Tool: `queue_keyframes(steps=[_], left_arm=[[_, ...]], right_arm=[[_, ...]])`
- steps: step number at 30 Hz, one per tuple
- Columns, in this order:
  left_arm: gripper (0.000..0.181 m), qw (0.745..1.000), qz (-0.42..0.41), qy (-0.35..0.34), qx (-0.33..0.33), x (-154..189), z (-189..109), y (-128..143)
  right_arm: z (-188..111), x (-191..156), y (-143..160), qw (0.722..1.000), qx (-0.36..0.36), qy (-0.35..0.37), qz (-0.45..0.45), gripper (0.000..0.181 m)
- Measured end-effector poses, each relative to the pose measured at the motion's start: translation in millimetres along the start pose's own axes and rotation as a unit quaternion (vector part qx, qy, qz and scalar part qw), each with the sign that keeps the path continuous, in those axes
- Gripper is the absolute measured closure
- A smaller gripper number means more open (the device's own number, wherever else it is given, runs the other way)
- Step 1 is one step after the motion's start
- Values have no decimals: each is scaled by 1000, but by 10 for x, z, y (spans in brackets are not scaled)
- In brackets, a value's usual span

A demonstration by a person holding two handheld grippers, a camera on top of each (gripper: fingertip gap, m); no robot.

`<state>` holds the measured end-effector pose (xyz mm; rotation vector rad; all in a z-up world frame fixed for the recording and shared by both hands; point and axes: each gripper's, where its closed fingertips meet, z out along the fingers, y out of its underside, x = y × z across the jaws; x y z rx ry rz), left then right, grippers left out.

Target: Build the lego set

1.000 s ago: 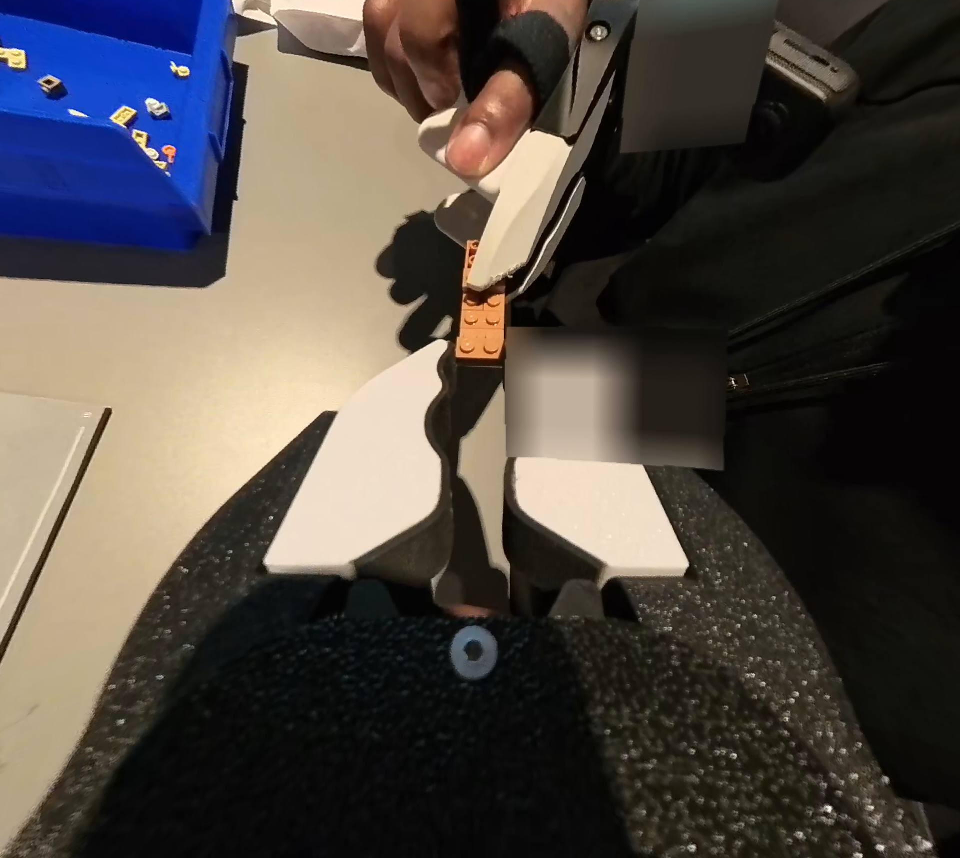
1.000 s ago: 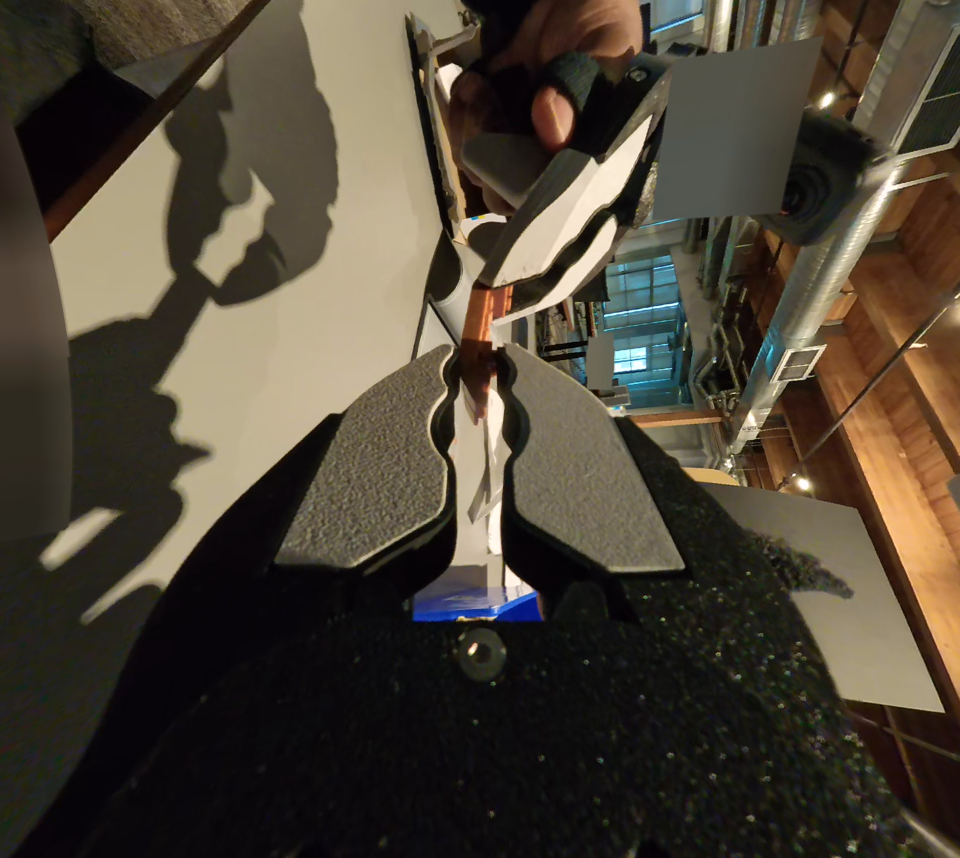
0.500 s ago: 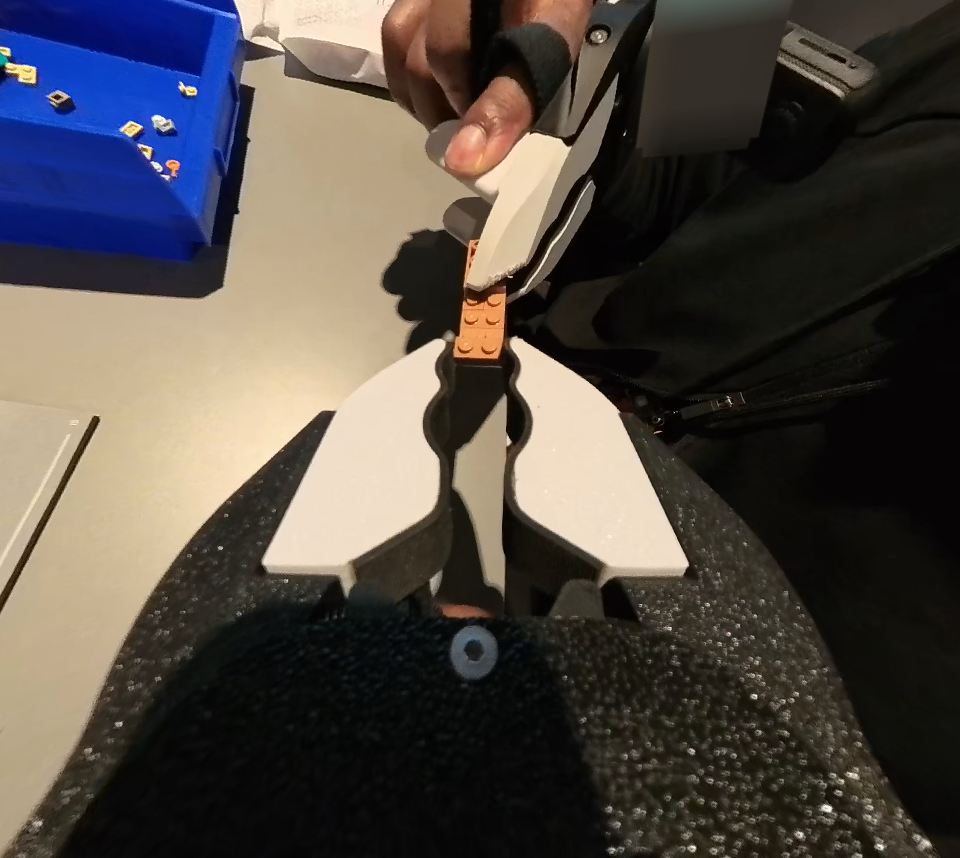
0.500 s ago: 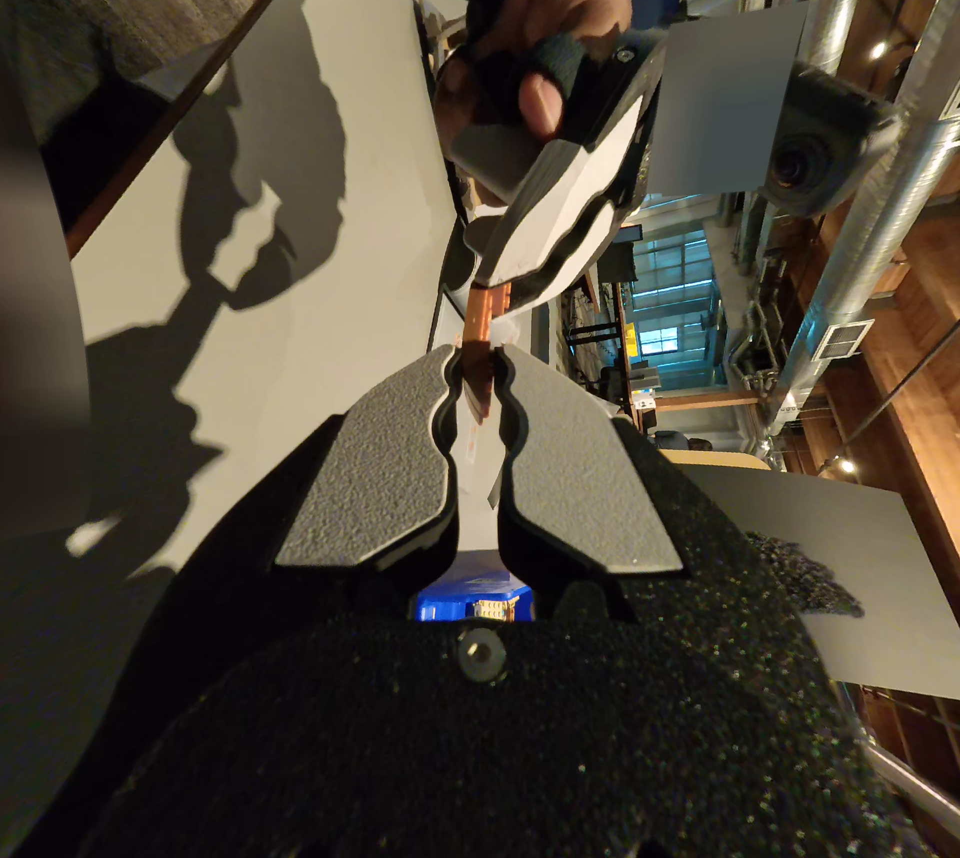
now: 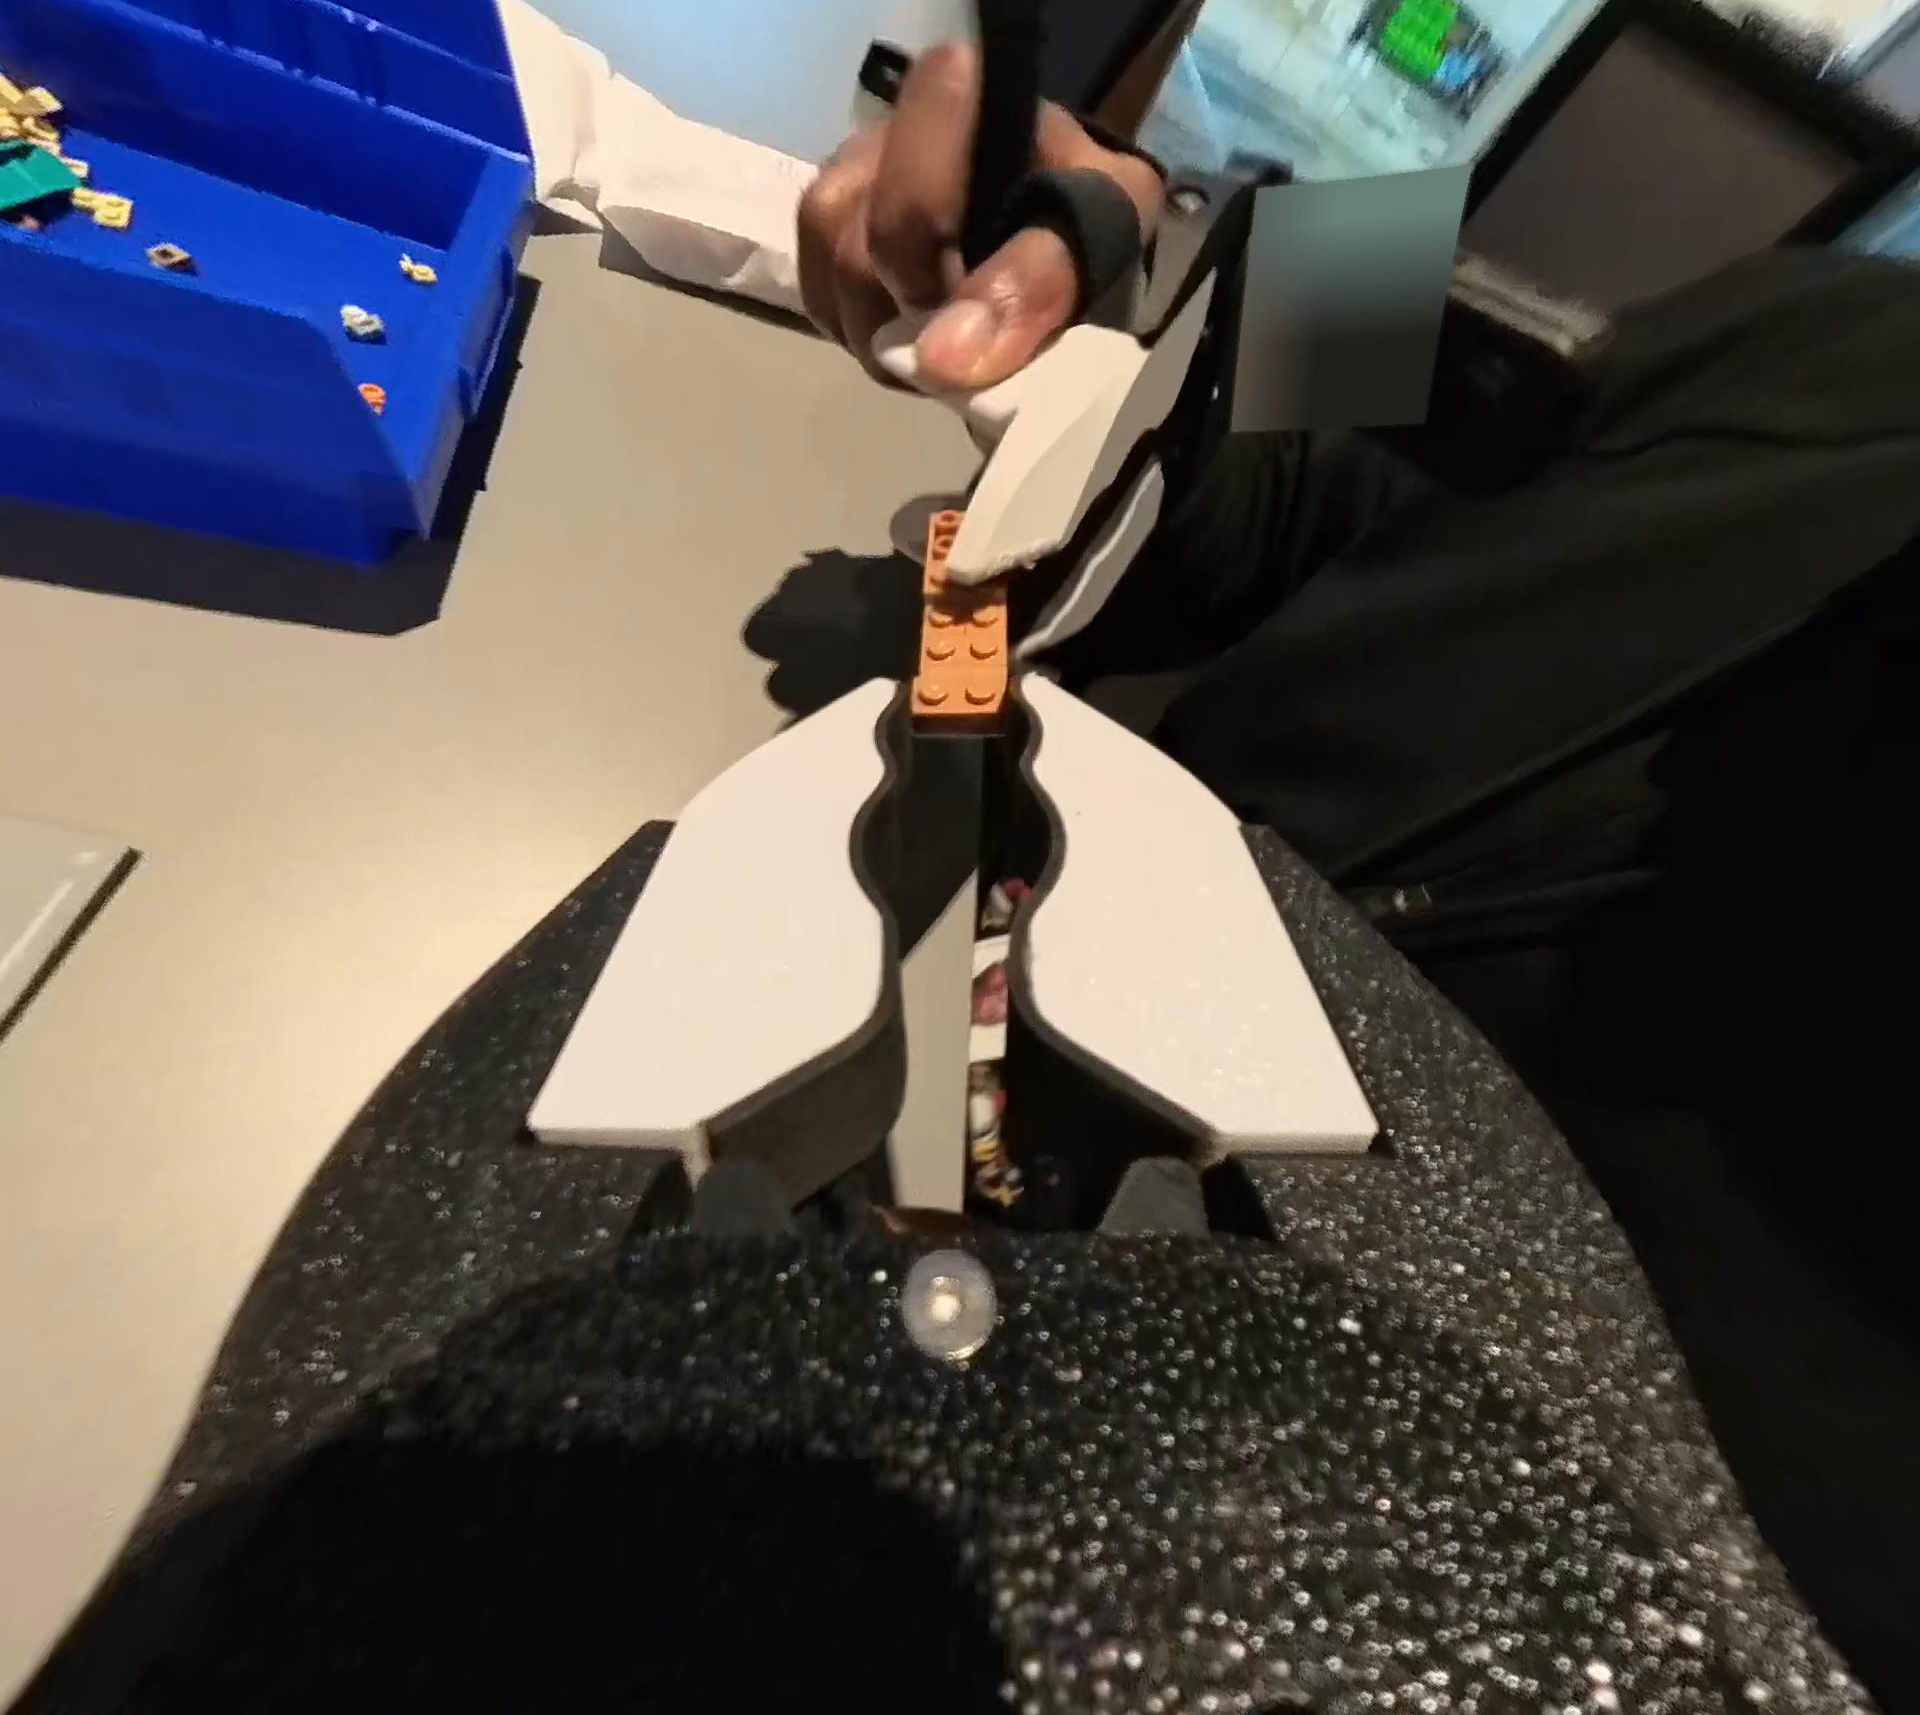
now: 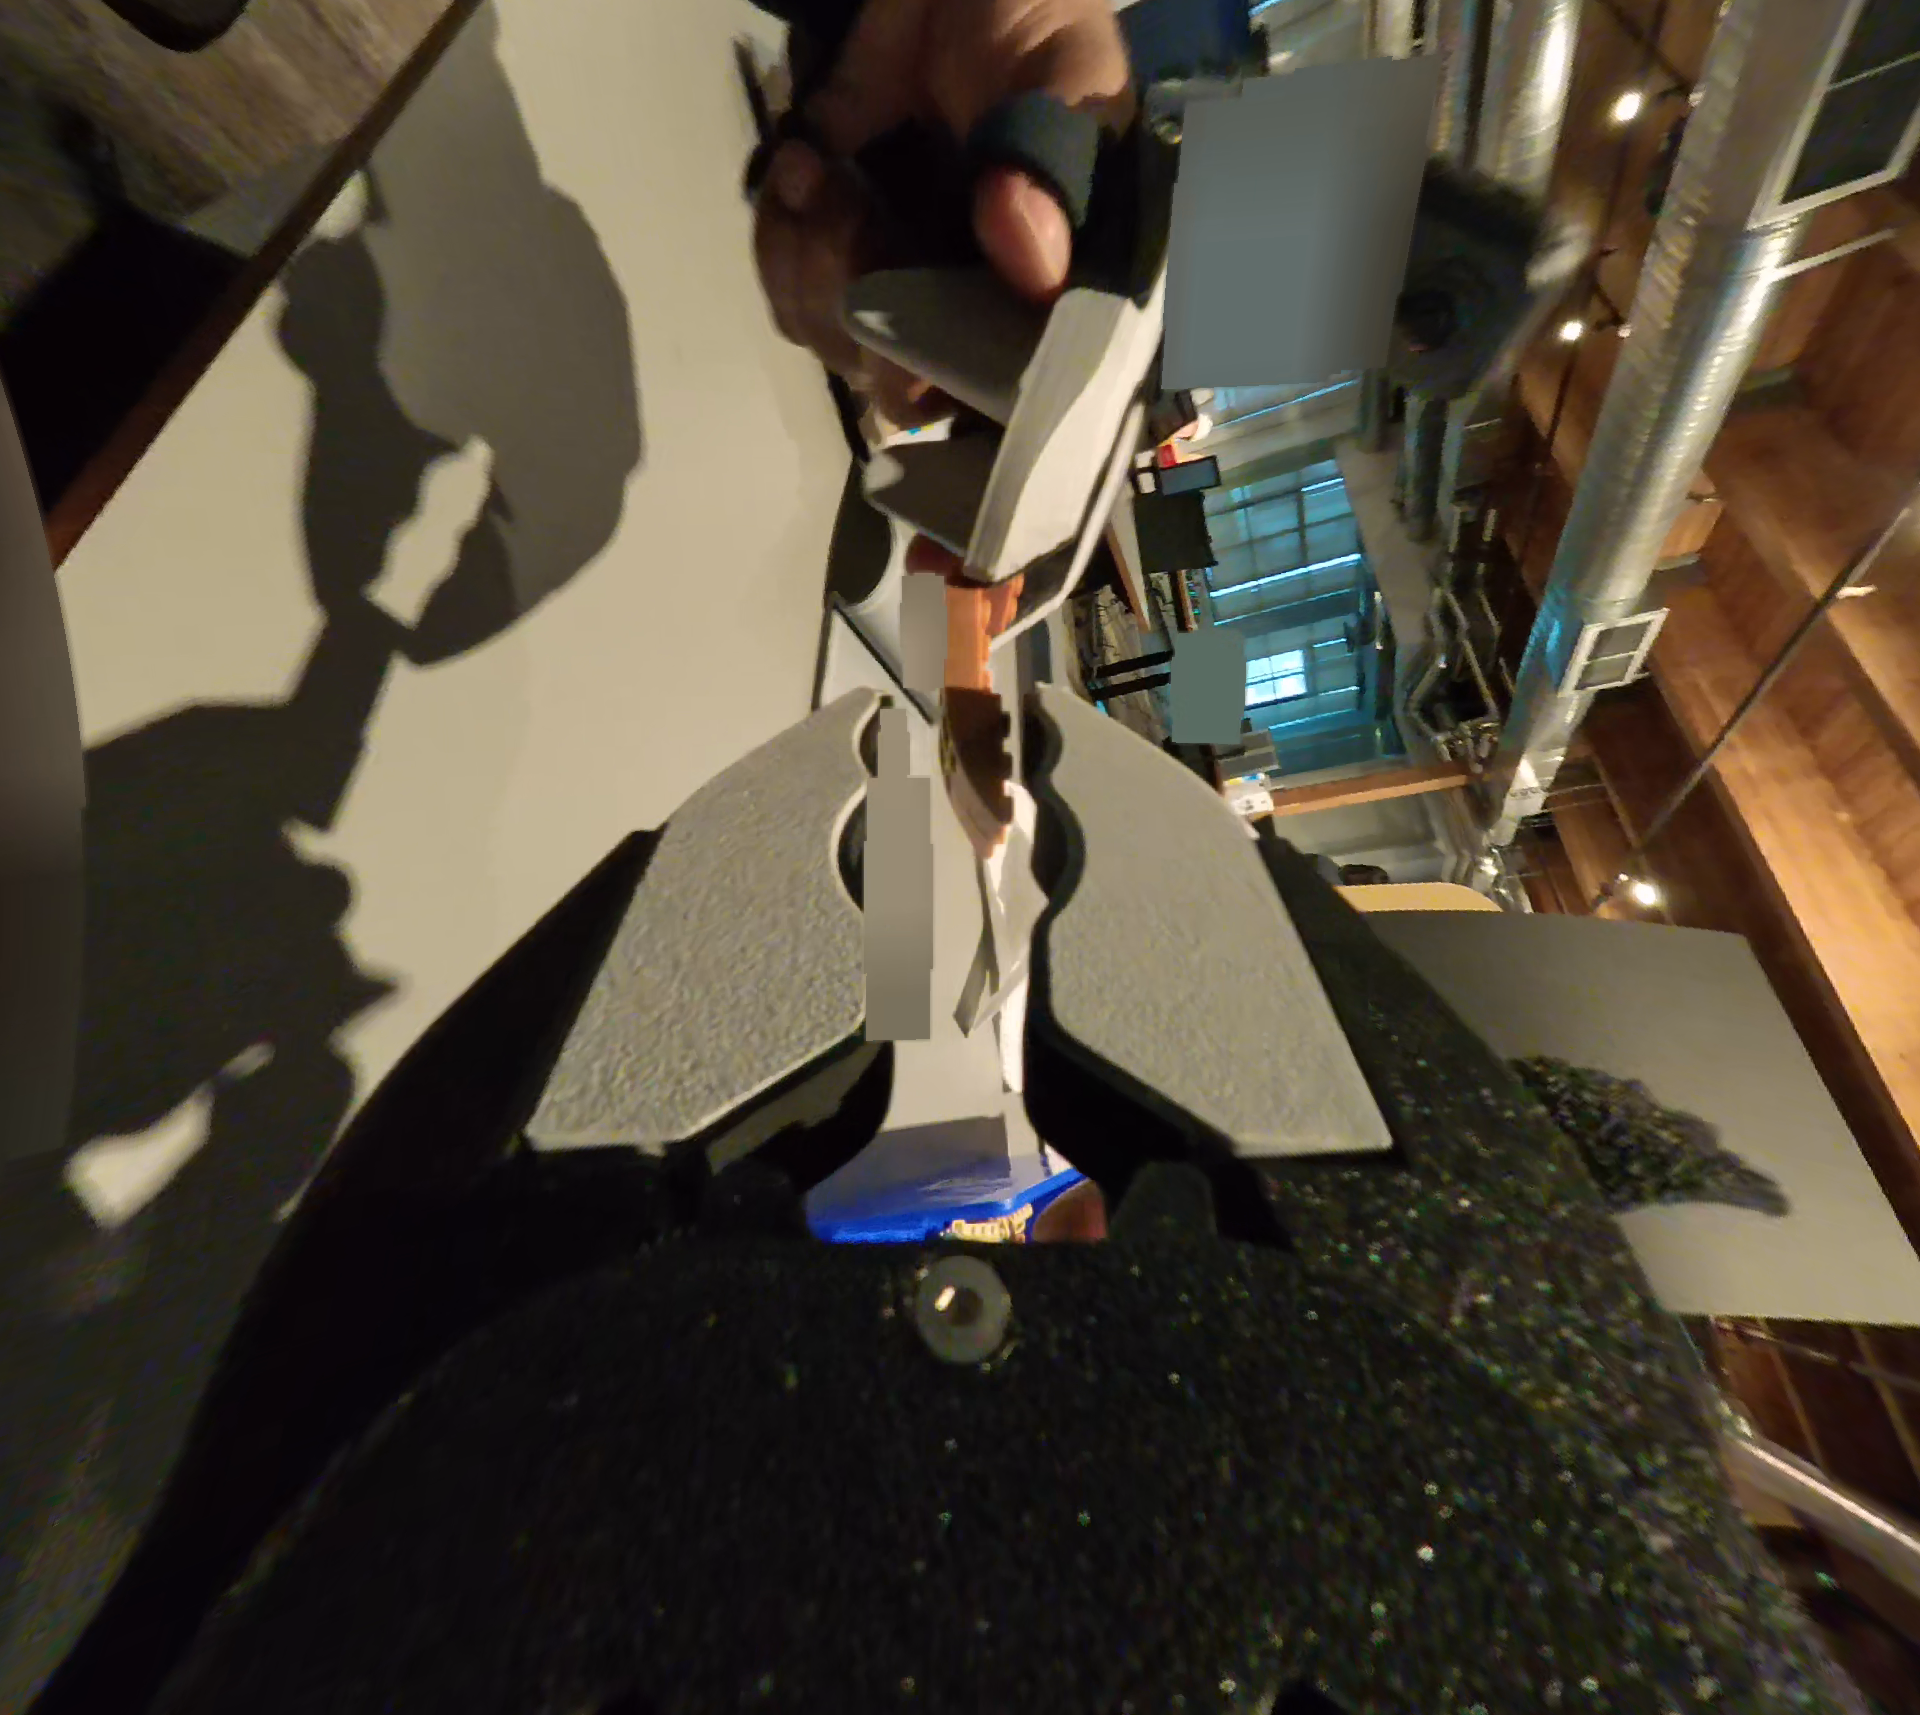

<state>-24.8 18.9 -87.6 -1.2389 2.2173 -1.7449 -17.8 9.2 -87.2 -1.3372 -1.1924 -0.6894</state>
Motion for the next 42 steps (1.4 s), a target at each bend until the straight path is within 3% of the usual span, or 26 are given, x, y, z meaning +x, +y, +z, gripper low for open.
queue_keyframes(steps=[5,12,15,18,22,27,32,34,39,42], left_arm=[[165,999,-27,8,21,-43,-19,26],[165,999,-15,18,46,6,-38,9],[165,996,52,-35,57,-49,-63,-20],[165,977,170,-113,60,-64,-102,-59],[165,910,342,-231,28,-80,-149,-69],[165,799,483,-358,6,-102,-196,-147],[165,656,598,-461,20,-26,-189,-246],[165,612,628,-480,29,29,-162,-246],[165,543,663,-511,70,183,-151,-295],[165,525,667,-521,88,231,-133,-325]], right_arm=[[1,77,75,999,-9,19,24,146],[6,62,117,999,-14,17,33,146],[2,81,177,998,-30,27,39,146],[-6,108,292,994,-50,34,92,143],[-37,83,319,968,-17,-2,252,139],[-53,73,188,874,69,-64,477,132],[-90,225,49,806,147,-47,571,132],[-136,292,-24,785,188,-42,589,135],[-151,344,-75,755,228,-35,613,139],[-170,395,-130,742,258,-29,618,145]])
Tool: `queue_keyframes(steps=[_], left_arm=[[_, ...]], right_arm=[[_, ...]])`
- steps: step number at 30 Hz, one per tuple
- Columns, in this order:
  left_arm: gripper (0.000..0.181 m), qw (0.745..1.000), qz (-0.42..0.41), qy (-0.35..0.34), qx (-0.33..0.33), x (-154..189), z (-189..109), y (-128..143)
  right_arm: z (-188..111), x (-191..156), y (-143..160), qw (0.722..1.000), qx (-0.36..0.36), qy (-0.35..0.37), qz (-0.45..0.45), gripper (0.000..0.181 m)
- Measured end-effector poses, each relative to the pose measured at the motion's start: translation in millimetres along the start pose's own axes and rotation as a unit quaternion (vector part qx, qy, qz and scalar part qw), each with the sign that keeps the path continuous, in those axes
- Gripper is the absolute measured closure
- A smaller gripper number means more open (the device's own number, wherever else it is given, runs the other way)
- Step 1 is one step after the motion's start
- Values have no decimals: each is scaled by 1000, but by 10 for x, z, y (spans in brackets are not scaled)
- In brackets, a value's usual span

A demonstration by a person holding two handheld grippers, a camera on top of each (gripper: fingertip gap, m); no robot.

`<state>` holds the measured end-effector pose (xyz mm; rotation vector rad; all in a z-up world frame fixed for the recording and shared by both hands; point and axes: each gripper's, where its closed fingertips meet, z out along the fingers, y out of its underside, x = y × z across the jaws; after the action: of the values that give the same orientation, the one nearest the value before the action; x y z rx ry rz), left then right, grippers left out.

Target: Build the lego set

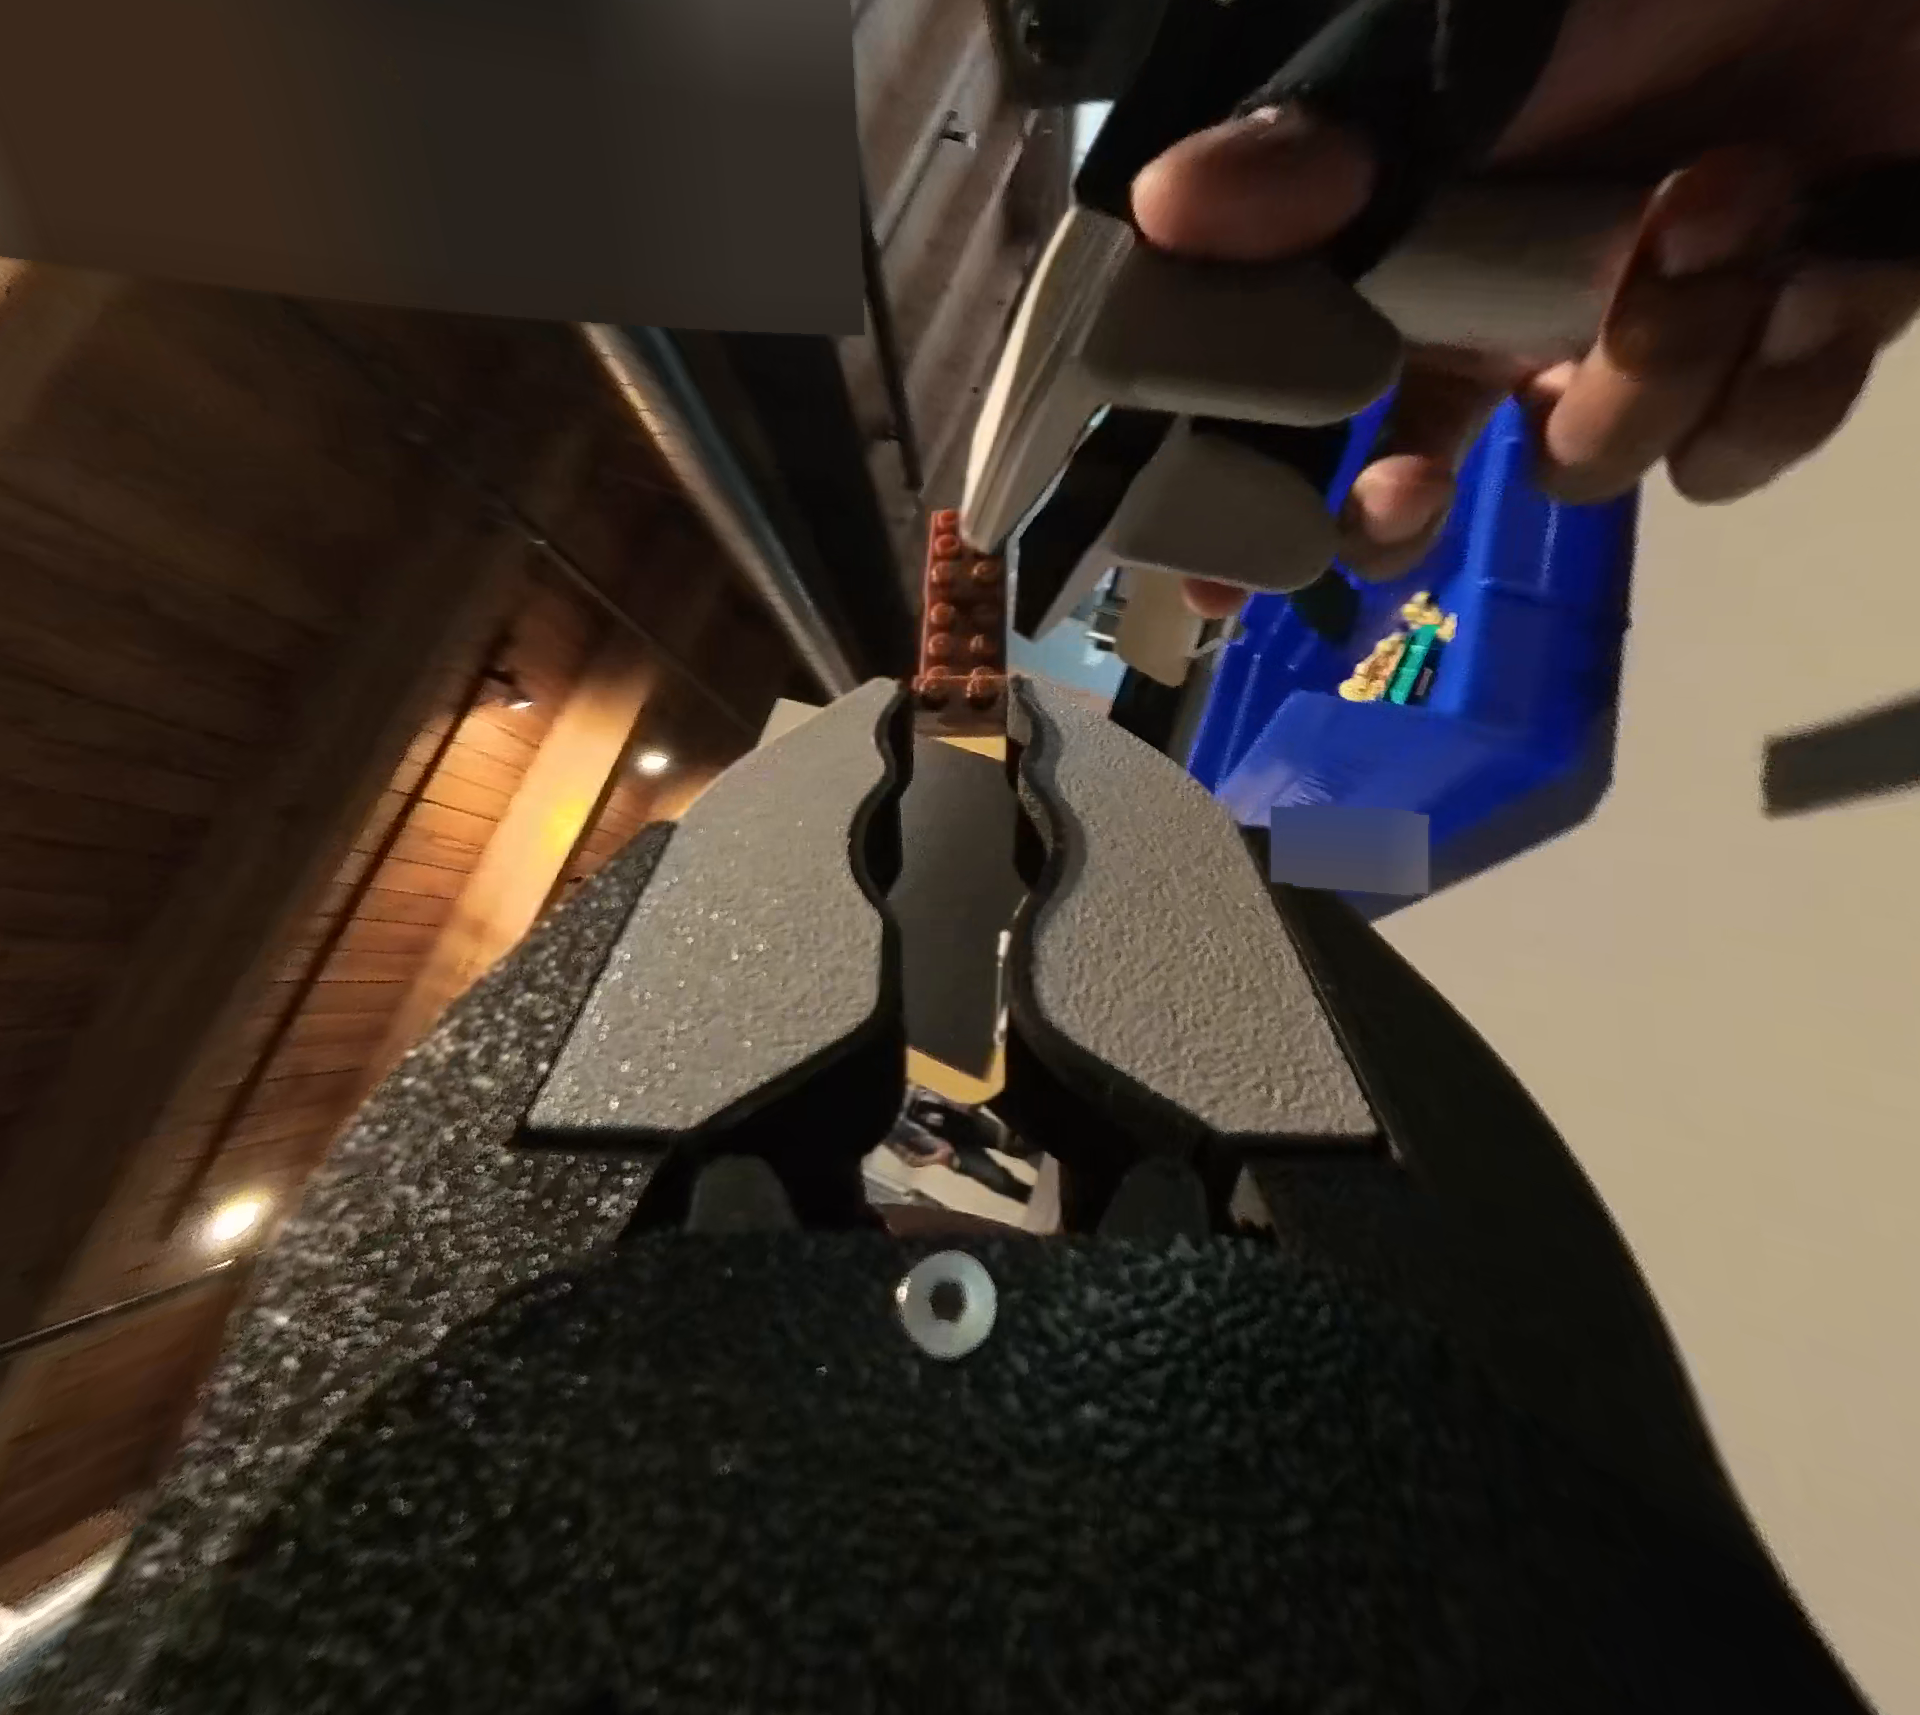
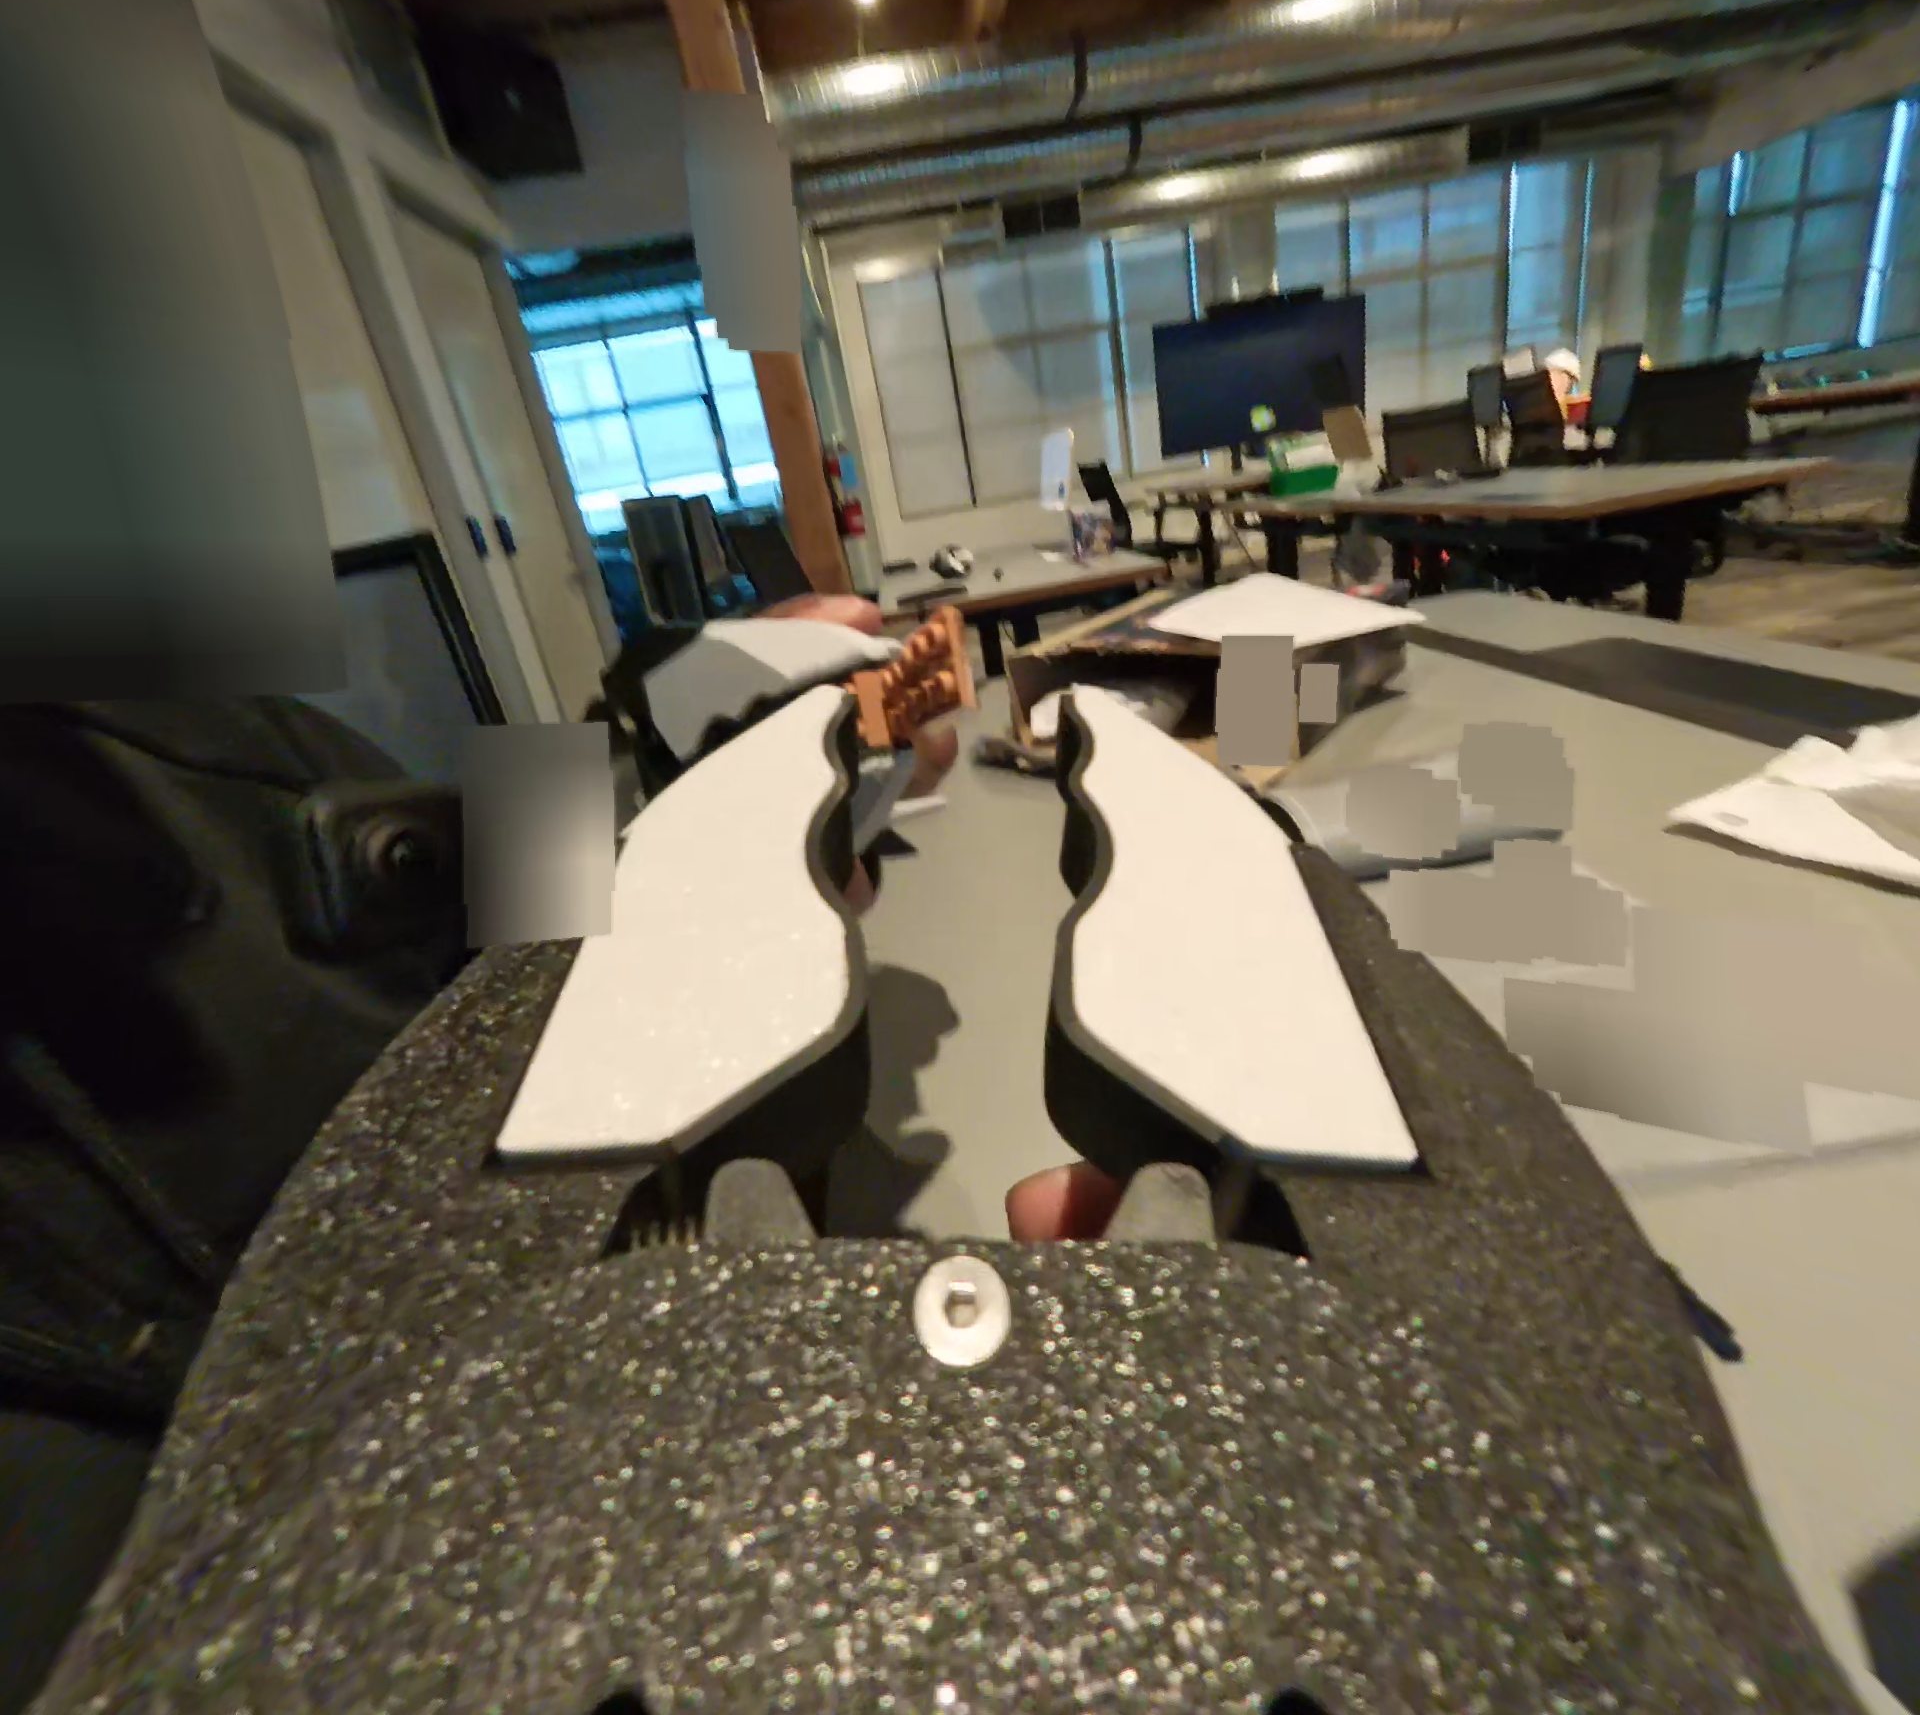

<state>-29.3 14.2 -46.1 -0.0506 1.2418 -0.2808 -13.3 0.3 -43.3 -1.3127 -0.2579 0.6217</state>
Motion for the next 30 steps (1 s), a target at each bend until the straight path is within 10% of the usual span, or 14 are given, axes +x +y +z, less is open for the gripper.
queue_keyframes(steps=[30], left_arm=[[164,995,-46,-73,41,-117,61,-226]], right_arm=[[2,-214,-272,994,90,-47,-32,171]])
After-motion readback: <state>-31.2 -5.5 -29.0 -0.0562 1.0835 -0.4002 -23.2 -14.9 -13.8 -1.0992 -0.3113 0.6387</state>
